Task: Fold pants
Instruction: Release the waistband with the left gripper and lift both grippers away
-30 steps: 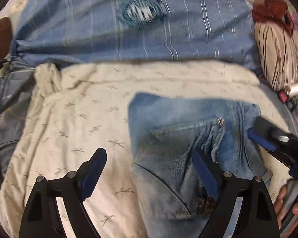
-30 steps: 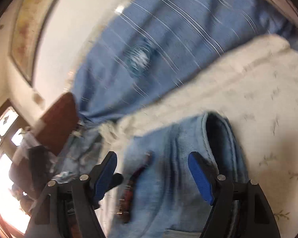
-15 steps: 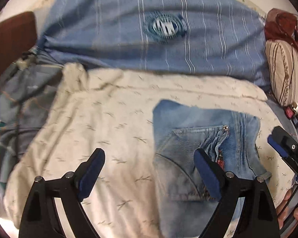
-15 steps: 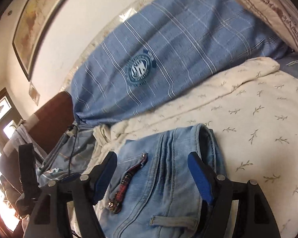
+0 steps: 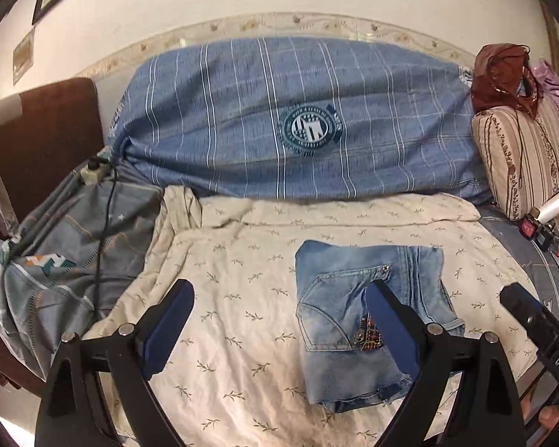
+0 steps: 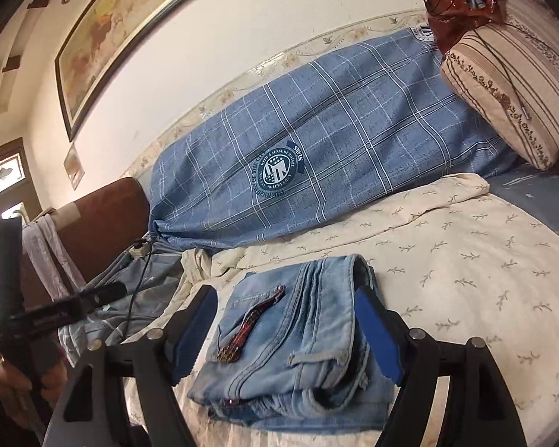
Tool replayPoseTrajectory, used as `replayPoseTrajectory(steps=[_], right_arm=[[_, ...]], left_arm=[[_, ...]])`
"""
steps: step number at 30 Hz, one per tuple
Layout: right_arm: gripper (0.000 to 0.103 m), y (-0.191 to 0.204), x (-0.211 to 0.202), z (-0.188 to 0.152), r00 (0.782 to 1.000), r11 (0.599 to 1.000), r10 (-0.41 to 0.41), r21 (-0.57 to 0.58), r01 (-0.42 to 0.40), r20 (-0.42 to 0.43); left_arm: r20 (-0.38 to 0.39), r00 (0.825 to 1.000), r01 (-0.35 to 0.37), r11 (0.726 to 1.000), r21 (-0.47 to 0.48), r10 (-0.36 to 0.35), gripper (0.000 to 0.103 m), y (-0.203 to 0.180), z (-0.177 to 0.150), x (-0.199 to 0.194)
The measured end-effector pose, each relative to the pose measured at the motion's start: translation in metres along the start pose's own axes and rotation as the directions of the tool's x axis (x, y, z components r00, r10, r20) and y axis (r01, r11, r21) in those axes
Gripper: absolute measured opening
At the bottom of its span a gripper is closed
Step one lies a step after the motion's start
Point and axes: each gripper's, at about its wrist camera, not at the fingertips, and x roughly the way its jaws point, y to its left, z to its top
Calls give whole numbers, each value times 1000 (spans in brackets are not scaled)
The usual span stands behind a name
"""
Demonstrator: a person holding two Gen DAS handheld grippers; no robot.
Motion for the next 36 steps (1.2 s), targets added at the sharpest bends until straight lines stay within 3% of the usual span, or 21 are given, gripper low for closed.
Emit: replayPoseTrajectory(steps=[8, 20, 36], right_arm=[[80, -1, -11, -9, 1000, 1000, -17, -21, 17, -11], [81, 5, -3, -11, 999, 996, -40, -78, 39, -16], [81, 7, 8, -12, 998, 997, -43, -71, 40, -44]], left_arm=[[32, 999, 4, 999, 48, -6, 95, -12, -5, -15], [-7, 1000, -18, 996, 86, 18, 95, -24, -20, 7], [4, 997, -79, 997, 9, 78, 95, 17, -21, 8]])
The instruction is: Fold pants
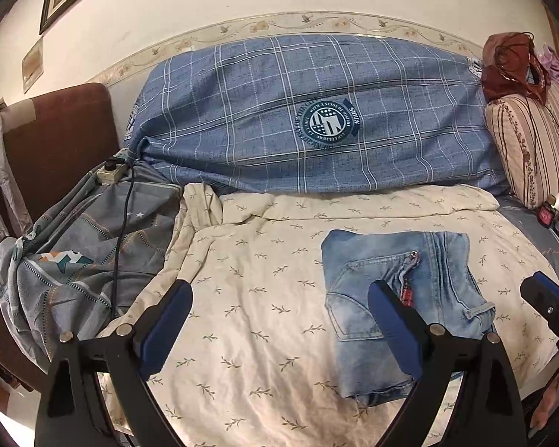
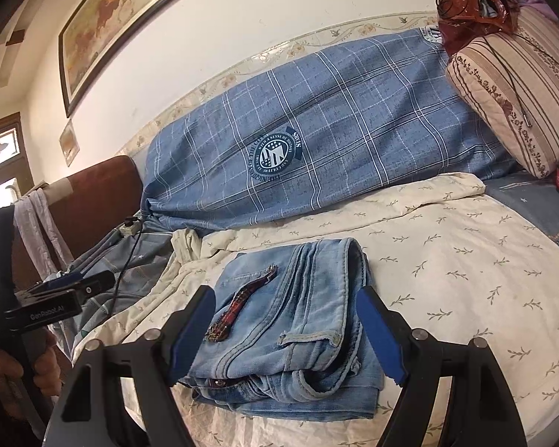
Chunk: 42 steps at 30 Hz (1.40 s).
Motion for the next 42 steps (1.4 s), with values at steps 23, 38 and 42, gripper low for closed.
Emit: replayPoseTrajectory(steps=[23, 38, 42], right_arm=[[81, -2, 17, -5, 997, 1000, -22, 9, 23, -72], [81, -30, 50, -13, 973, 991, -58, 104, 82, -223], [81, -44, 59, -17, 963, 983, -51, 156, 95, -264]], left_arm=[[-143, 989, 43, 999, -3, -43, 95, -1, -28, 42], [-253, 926, 255, 958, -133, -281, 95, 0, -49, 84], [-255, 900, 314, 932, -182, -353, 95, 5, -47, 93]])
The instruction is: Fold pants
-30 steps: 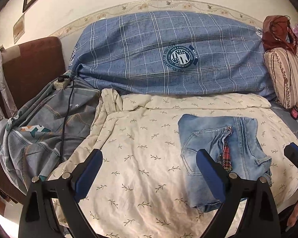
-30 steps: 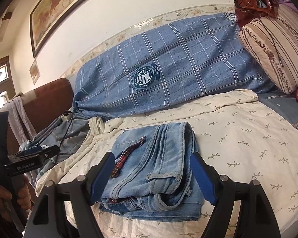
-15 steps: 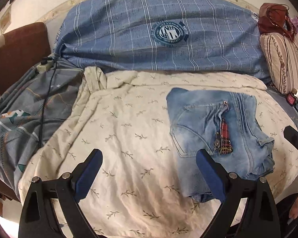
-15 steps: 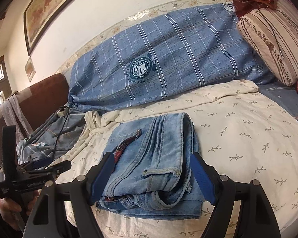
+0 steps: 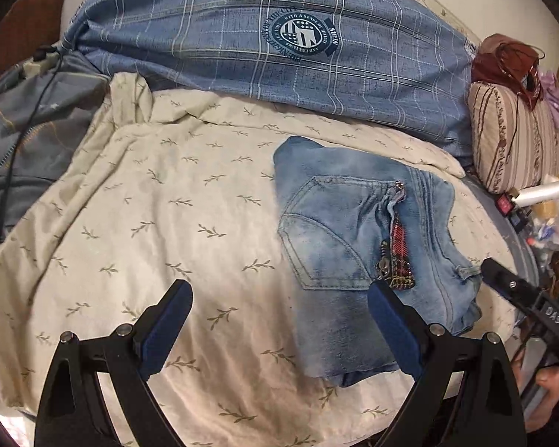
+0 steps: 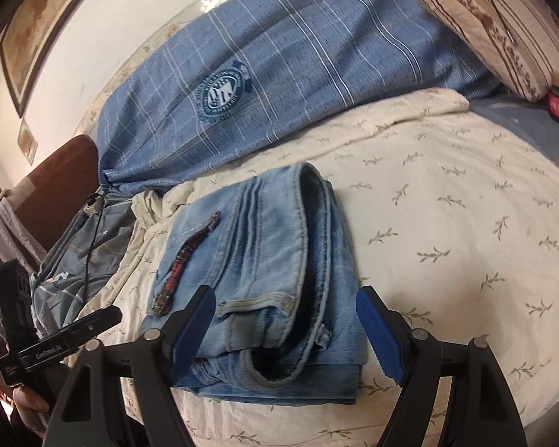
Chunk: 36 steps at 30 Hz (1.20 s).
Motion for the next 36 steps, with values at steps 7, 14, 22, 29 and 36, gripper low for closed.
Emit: replayPoseTrajectory(steps=[7, 14, 22, 29, 36], right_arm=[[81, -14, 22, 4, 998, 999, -6, 44, 9, -69], [81, -30, 35, 4, 991, 989, 56, 142, -38, -123], [81, -31, 39, 1, 983, 978, 120, 189, -93, -138], [82, -37, 50, -3, 979, 978, 130, 182, -100, -158], [82, -48, 49, -4, 963, 968, 215, 163, -189, -162]], left_arm=[[-59, 996, 70, 997, -14, -71, 90, 1, 7, 20], [-110, 987, 116, 993, -14, -116, 78, -5, -1, 31], [-154, 973, 161, 985, -65, -170, 78, -2, -5, 40], [-173, 968, 155, 977, -147, -180, 78, 2, -12, 44], [-221, 966, 93, 980, -175, -132, 83, -3, -15, 39]])
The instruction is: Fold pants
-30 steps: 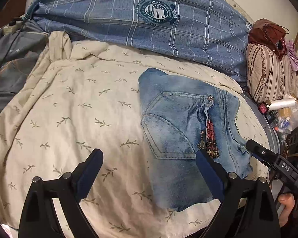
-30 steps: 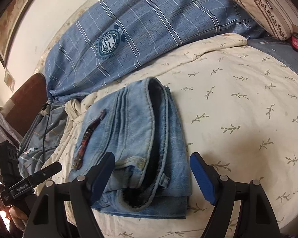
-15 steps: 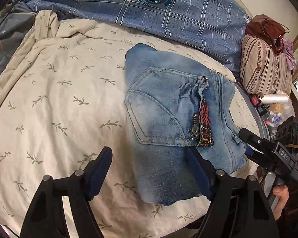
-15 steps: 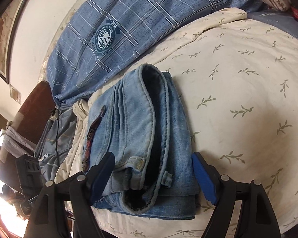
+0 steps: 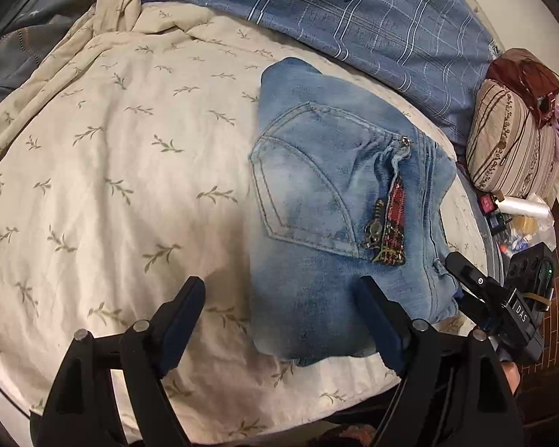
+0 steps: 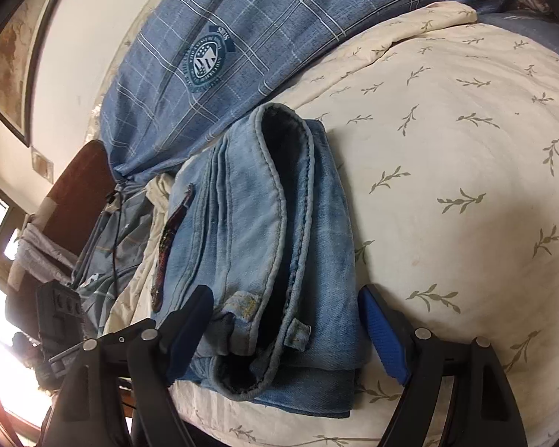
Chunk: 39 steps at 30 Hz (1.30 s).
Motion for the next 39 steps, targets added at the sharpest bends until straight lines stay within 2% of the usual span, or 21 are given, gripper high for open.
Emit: replayPoseTrajectory(steps=[5, 8, 15, 20, 24, 30, 32, 35, 39], right_arm=[[83, 0, 0, -1, 1000, 1000, 0, 5, 0, 2], [83, 2, -1, -2, 1000, 1000, -13, 16, 13, 1], [83, -7, -9, -5, 1000, 997, 22, 78, -21, -20], [83, -14, -15, -9, 998, 995, 47, 88, -44, -37], [84, -14, -14, -8, 997, 995, 57, 89, -53, -42], [84, -16, -13, -5, 994, 994, 83, 72, -79, -65], [84, -16, -13, -3, 994, 993, 77, 90, -70, -81], [84, -14, -10, 1, 994, 990, 38, 137, -23, -104], [88, -5, -5, 3, 994, 988, -14, 153, 30, -105]], left_arm=[[13, 995, -98, 989, 112, 97, 83, -19, -3, -9], [9, 992, -128, 983, 134, 128, 83, -28, -6, -16], [58, 987, -155, 975, 159, 147, 83, -34, -13, -47], [29, 989, -150, 970, 190, 147, 83, -45, -23, -41], [50, 985, -175, 939, 295, 168, 83, -54, -27, -50], [179, 964, -256, 877, 406, 198, 84, -33, -30, -92], [204, 959, -266, 867, 423, 195, 86, -23, -30, -99], [206, 962, -252, 874, 415, 179, 88, -9, -27, -99], [188, 975, -181, 922, 341, 121, 88, 8, -8, -86]])
